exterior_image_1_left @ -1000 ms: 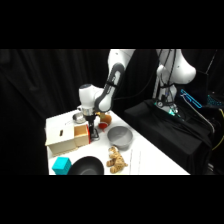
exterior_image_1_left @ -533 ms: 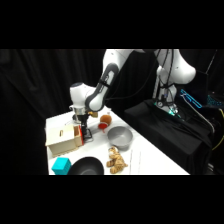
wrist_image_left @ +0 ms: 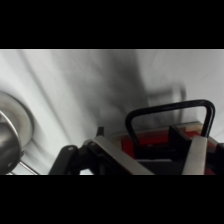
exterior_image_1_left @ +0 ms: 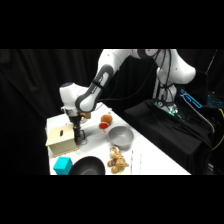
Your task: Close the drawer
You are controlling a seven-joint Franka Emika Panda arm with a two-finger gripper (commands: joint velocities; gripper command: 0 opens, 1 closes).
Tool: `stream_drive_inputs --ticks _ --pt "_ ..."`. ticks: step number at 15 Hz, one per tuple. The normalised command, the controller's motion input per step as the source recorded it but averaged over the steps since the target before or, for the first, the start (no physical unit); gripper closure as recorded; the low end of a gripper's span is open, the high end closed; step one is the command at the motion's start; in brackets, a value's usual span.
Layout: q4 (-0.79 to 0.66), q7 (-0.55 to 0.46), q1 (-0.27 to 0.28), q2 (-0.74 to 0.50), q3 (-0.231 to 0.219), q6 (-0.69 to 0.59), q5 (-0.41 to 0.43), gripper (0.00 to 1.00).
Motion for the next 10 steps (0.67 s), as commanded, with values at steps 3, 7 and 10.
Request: stream_drive_inputs --ticks 3,7,10 --pt "0.47 -0.06 0.044 0.14 0.037 -0.32 -0.044 0.0" --pt "-0.03 -0.1 0.058 -0.28 0.037 -0.4 -0.06 0.0" --pt "-0.31 -0.06 0.097 -0.53 -0.011 -0.44 -0.126 0.0"
